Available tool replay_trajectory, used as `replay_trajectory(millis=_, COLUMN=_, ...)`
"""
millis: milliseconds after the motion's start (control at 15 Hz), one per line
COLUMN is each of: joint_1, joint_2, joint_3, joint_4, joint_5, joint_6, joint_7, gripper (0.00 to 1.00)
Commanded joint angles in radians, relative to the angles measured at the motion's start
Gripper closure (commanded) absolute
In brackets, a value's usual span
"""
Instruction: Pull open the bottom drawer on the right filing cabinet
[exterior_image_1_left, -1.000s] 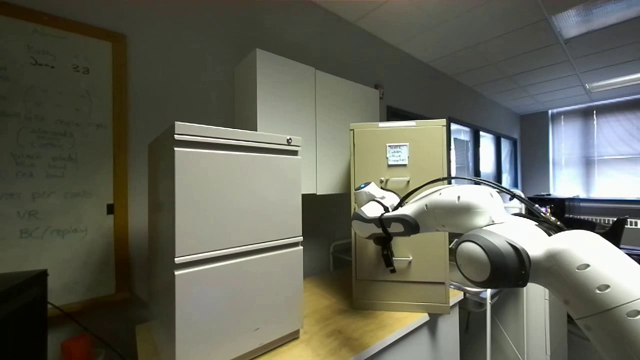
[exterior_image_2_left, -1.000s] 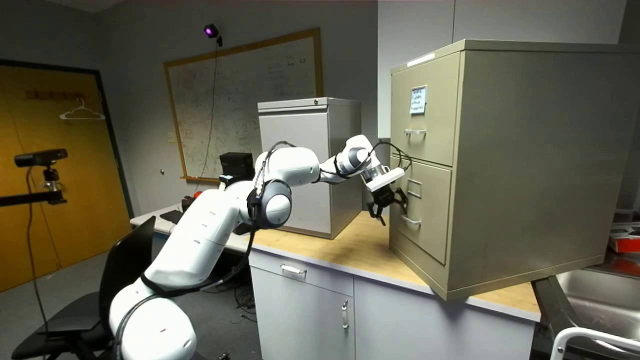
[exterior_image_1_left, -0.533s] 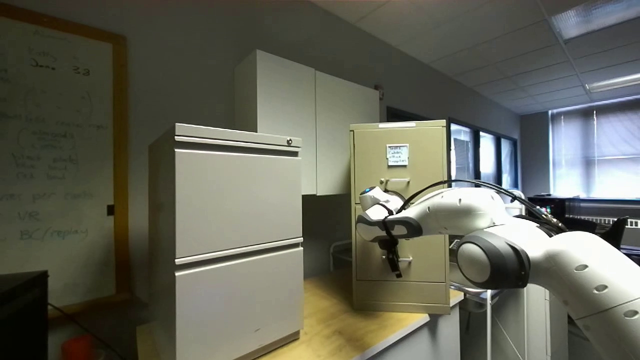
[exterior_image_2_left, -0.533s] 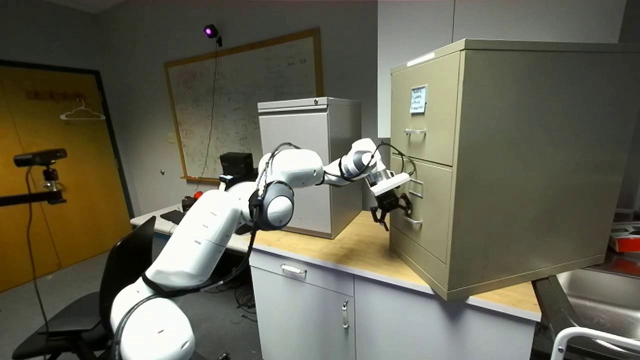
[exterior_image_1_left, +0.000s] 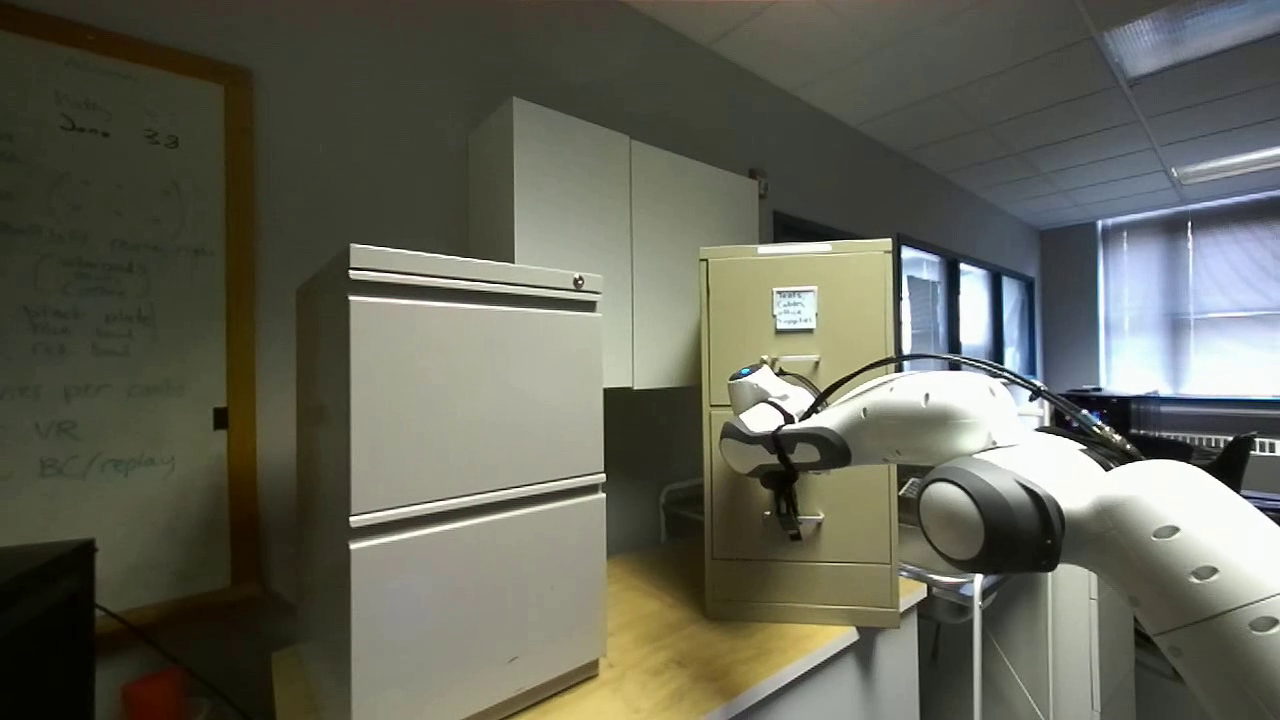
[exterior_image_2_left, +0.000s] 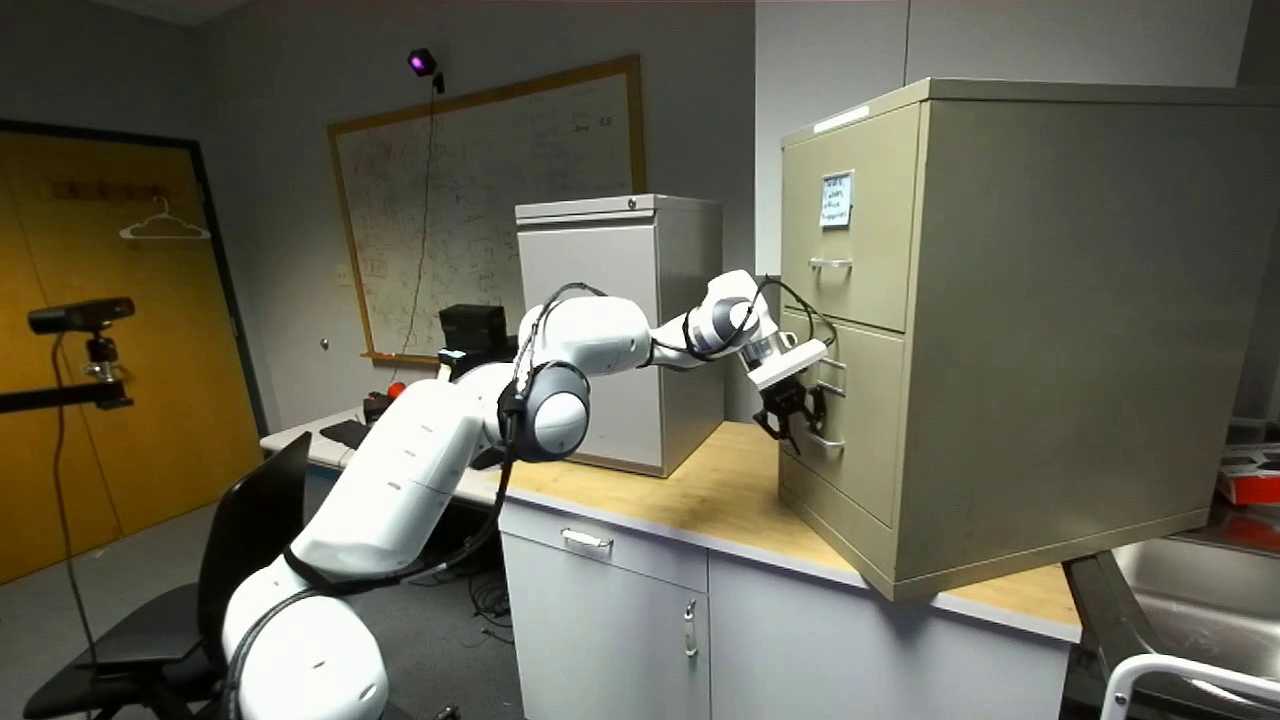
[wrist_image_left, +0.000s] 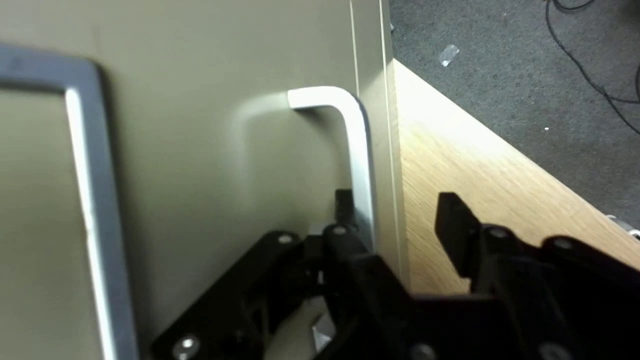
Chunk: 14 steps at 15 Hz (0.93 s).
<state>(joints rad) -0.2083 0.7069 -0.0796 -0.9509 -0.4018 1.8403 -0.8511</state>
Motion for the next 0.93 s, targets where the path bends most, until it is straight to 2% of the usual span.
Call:
replay_trajectory(millis=0, joint_1=-0.039, joint_2=0.050, joint_3=0.004, joint_4=0.021, joint_5=0.030, joint_6=0.037, joint_7=-0.002, gripper=0.84)
replay_trajectory(millis=200, joint_1=-0.036, joint_2=0.052, joint_3=0.003, joint_4=0.021, joint_5=0.020, joint_6=0.048, joint_7=-0.001, gripper=0.91)
replay_trajectory(millis=867, joint_1=0.002, joint_2=0.068, joint_3=0.000, joint_4=0.052, joint_5=-0.024, joint_6=0.014, joint_7=0.056, gripper=0.91)
